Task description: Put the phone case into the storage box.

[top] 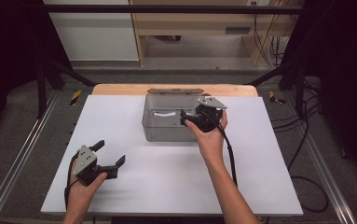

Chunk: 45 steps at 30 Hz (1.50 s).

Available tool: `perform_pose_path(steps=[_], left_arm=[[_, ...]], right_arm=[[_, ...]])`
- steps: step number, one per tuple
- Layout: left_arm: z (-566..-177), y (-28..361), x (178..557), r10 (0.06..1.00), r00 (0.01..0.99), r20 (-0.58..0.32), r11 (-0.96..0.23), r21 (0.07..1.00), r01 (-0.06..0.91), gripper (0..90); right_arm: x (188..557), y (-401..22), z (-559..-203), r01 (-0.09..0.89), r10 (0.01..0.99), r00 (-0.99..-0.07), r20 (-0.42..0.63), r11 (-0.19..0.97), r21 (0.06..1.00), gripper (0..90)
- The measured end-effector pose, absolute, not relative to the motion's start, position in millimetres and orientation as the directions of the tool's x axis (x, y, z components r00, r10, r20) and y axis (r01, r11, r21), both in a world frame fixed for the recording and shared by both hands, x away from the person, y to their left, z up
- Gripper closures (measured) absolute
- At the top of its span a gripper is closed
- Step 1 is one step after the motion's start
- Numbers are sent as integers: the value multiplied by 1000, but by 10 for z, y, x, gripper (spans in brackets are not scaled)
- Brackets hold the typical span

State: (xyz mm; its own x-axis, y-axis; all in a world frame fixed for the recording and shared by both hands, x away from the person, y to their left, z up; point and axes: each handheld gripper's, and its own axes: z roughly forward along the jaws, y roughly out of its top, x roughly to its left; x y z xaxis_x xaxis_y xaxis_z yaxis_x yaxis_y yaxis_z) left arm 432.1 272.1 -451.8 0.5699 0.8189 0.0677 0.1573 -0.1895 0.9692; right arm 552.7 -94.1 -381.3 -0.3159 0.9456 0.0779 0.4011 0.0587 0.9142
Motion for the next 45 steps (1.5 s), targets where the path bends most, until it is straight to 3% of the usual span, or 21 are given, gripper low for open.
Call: perform_pose_path(steps=[45], left_arm=[[-4507,2828,4334,833,551,40,-153,975,159,26]], right_arm=[[5282,-1387,-3588,259,901,-420,103,10,966,58]])
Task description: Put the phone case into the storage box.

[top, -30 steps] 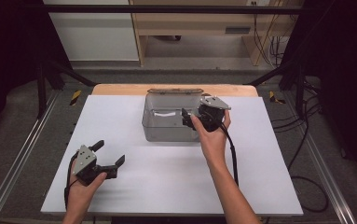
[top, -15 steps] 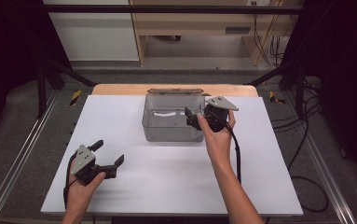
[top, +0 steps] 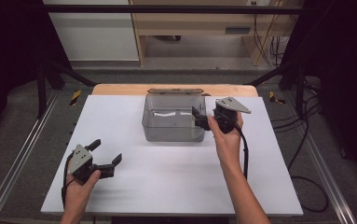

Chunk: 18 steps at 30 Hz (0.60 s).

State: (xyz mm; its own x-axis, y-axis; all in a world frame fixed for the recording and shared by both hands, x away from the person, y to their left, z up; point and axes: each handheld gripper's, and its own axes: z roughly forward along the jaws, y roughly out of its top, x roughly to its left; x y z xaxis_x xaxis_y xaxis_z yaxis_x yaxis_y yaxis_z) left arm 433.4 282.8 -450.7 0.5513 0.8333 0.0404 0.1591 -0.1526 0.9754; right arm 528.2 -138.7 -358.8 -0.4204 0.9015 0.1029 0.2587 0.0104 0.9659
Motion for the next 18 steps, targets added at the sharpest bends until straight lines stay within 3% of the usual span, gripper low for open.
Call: perform_pose_path(steps=[18], left_arm=[[-4506,2866,4334,836,547,40,-149,977,155,26]], right_arm=[[5150,-1708,-3570,200,912,-406,55,30,979,61]])
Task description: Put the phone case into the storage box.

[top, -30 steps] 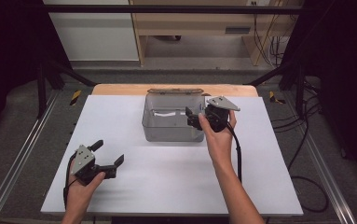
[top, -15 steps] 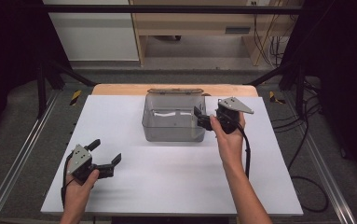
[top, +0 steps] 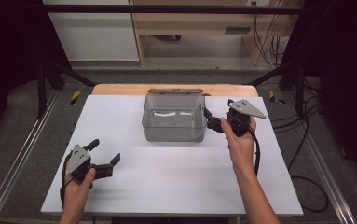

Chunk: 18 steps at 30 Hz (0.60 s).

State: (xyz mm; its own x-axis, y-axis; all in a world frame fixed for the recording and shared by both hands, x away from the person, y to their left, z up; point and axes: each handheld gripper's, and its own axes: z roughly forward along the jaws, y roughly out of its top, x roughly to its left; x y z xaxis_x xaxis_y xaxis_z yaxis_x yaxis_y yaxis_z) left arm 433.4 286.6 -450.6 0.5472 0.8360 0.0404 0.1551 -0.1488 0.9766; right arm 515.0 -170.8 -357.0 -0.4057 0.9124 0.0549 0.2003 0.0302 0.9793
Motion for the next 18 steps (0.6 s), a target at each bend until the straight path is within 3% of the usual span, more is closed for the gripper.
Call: perform_pose_path(steps=[18], left_arm=[[-4502,2944,4336,841,540,28,-132,979,155,26]], right_arm=[[4999,-2020,-3642,178,914,-403,34,42,983,65]])
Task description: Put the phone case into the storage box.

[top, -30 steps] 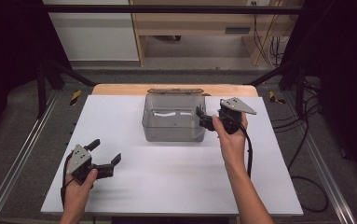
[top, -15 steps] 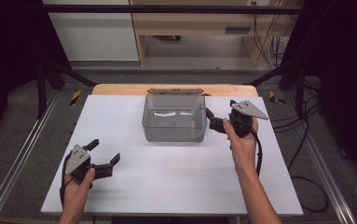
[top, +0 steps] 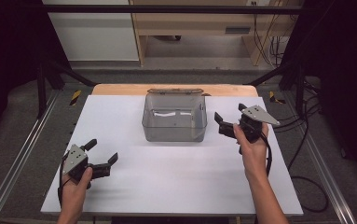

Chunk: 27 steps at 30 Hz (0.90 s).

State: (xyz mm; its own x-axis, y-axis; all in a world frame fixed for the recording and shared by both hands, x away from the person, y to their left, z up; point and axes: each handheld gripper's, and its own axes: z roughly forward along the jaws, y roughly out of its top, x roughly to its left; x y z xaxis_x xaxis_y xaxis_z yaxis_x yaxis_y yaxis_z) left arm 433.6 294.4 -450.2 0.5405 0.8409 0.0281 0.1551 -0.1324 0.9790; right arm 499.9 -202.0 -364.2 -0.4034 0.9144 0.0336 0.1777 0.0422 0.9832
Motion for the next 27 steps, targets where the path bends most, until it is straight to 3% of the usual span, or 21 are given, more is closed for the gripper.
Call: perform_pose_path(steps=[27], left_arm=[[-4455,3169,4294,864,504,-3,-85,985,151,25]], right_arm=[[4649,-2632,-3825,190,910,-411,59,23,982,71]])
